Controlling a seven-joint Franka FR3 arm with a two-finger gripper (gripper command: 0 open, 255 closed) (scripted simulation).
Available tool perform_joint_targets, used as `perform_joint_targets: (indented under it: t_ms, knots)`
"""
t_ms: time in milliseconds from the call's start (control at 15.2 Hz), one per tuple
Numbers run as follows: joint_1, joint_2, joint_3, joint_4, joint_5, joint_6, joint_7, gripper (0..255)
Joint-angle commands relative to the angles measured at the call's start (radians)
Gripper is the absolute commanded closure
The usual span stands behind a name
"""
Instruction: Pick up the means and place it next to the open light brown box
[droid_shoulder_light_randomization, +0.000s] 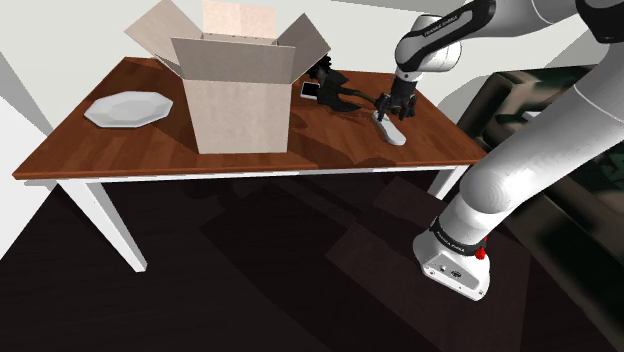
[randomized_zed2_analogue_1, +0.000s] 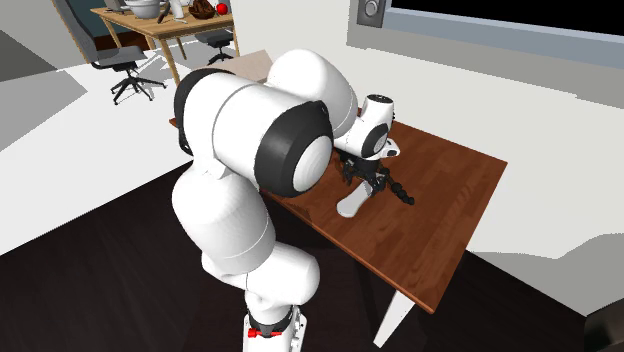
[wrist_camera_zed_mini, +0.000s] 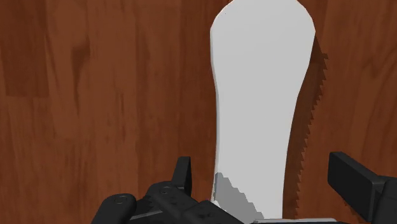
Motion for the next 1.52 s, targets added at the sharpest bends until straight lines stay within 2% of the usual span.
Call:
perform_joint_targets:
  t_ms: [0,198,726,792,1452]
  knots:
    - [0.001,0.021,-0.003,-0.008,0.007,0.029,-0.005,0]
    - [0.004,0.047,-0.007,-0.022,0.017,0.068,-0.013,0]
    - [0.004,0.047,-0.006,-0.022,0.017,0.068,-0.013,0]
    - [0.004,0.047,-0.006,-0.022,0.017,0.068,-0.013,255]
    - [0.003,0.036,-0.005,-0.017,0.013,0.053,-0.010,255]
